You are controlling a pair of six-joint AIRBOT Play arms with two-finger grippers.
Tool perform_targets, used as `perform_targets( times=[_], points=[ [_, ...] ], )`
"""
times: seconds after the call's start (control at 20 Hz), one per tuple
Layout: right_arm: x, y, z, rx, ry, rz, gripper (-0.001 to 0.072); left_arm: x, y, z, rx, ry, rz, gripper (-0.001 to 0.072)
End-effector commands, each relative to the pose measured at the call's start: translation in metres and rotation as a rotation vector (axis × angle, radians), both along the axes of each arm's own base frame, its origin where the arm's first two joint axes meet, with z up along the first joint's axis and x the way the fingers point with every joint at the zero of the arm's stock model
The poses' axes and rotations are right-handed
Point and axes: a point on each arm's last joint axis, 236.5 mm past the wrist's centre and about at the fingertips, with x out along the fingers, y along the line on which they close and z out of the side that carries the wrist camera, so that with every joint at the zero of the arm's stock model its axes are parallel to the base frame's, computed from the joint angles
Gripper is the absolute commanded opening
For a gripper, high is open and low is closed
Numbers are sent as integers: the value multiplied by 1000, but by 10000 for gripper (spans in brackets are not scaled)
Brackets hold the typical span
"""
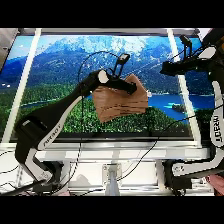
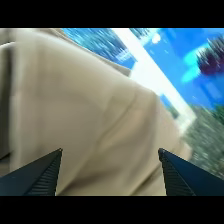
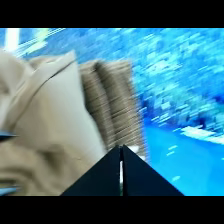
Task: Fold the clothes and pants, and hang the long-sleeved shirts on hangers.
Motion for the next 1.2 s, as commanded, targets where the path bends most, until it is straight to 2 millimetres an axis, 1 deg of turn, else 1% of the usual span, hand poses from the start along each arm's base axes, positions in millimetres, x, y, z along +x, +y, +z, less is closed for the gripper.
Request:
perform_targets(
  times=[0.0,0.1,0.2,0.25,0.3,0.35,0.4,0.5,0.6,0.7,0.8,0.85,0.9,1.0,1.1,1.15],
  points=[
    [5,-22,-13,-90,-5,4,30,21,38,18,40,-44,36,701],
    [-12,-15,-34,-97,69,110,31,28,68,24,89,-47,47,701],
    [-23,6,-46,-37,100,235,31,33,92,33,94,-27,70,701],
    [-24,20,-47,20,96,274,37,34,101,36,97,-20,78,701],
    [-22,33,-45,74,82,293,244,34,108,39,101,-14,82,701],
    [-19,43,-43,110,71,301,563,35,112,40,102,-10,86,701],
    [-16,51,-42,125,58,302,686,34,113,40,104,-5,85,700],
    [-15,67,-46,112,52,333,687,34,113,39,104,-2,85,701],
    [-19,86,-56,94,69,378,686,31,109,39,104,-3,76,701],
    [-14,98,-69,44,58,400,684,28,105,39,104,-3,68,701],
    [-16,110,-84,43,85,416,682,27,103,39,105,-1,63,701],
    [-17,112,-93,36,106,412,682,26,104,38,107,2,61,701],
    [-14,108,-104,9,123,387,682,26,104,38,107,2,61,701],
    [-4,87,-123,-61,144,313,682,26,104,38,107,2,61,701],
    [2,67,-132,-54,180,204,678,26,104,38,107,2,61,701],
    [1,59,-135,-36,201,168,678,26,104,38,107,2,61,701]
  ],
)
